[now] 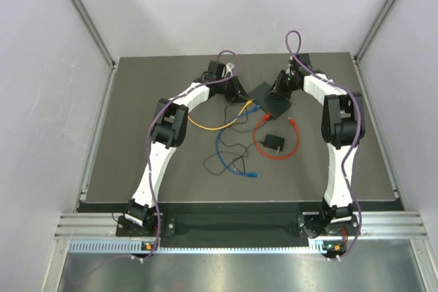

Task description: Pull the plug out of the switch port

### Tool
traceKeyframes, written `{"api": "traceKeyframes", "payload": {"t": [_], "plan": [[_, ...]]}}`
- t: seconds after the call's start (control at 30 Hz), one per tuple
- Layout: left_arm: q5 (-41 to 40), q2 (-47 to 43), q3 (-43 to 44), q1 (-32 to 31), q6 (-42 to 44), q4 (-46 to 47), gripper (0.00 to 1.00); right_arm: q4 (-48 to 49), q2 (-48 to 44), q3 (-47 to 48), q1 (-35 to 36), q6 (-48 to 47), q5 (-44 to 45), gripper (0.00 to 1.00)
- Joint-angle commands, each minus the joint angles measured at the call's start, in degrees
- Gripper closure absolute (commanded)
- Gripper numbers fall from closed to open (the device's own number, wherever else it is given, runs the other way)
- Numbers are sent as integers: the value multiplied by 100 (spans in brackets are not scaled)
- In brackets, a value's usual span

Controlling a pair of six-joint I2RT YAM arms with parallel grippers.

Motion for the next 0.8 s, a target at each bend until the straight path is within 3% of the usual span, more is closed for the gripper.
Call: {"api": "traceKeyframes", "payload": {"t": [0.0, 0.1, 0.17, 0.33, 0.5, 0.77], "plan": [[-481, 351, 232, -141, -85, -565, 100, -416, 267, 160, 223, -388, 374, 80], [-393, 334, 205, -124, -33, -724, 100, -653, 249, 354, 284, -774, 497, 75], [-323, 264, 100, -124, 64, -689, 100, -855, 223, 564, 319, -1168, 585, 66], [-7, 334, 161, -71, 169, -733, 100, -1233, 74, 829, 460, -2207, 1216, 29], [29, 290, 170, -18, 406, -882, 100, -1330, -6, 925, 434, -2937, 1692, 4], [46, 316, 267, 87, 416, -926, 100, -997, -304, 680, 311, -3498, 1895, 0]]}}
